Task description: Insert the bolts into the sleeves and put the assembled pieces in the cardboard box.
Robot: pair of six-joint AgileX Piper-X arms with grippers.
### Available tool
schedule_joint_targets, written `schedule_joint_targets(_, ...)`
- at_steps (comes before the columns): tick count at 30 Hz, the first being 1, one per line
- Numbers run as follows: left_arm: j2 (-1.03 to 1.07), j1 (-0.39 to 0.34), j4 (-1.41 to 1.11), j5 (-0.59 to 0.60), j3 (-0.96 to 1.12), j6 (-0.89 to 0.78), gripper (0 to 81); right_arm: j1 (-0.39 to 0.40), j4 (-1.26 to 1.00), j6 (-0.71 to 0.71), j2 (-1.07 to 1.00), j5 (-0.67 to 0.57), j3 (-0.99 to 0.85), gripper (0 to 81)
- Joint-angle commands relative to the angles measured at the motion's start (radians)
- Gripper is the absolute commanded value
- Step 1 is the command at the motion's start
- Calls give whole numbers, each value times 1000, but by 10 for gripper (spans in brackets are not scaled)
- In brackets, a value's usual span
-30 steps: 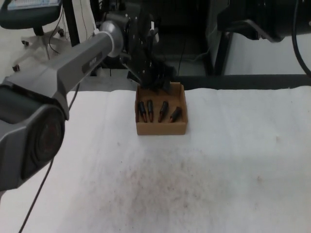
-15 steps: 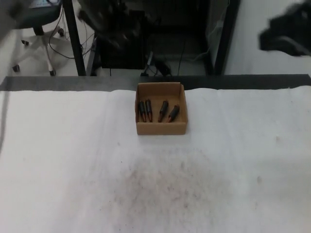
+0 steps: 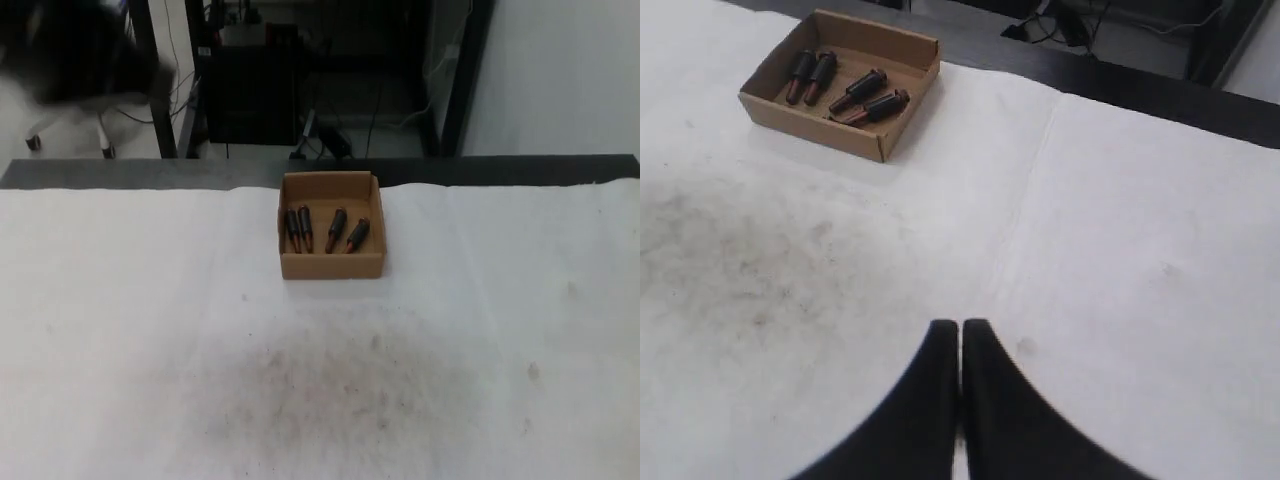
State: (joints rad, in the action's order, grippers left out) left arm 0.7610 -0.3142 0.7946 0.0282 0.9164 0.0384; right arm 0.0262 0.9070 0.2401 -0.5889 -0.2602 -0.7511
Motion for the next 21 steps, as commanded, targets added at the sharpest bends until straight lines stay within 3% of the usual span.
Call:
schedule_joint_targets(1, -30, -3, -58, -64, -61, -63, 3, -3, 8, -5, 55, -30, 51, 8)
schedule_joint_targets(10, -572, -3, -400, -118, -678, -61, 3, -3, 18, -159, 119, -30, 236, 8)
schedule_joint_targets(17, -646, -3, -430, -126, -828, -63, 3, -3, -179, -166, 119, -15, 403, 8)
schedule_joint_targets(21, -646, -3, -425, -126, -872, -106, 3, -3, -288, -166, 119, 89, 487, 8)
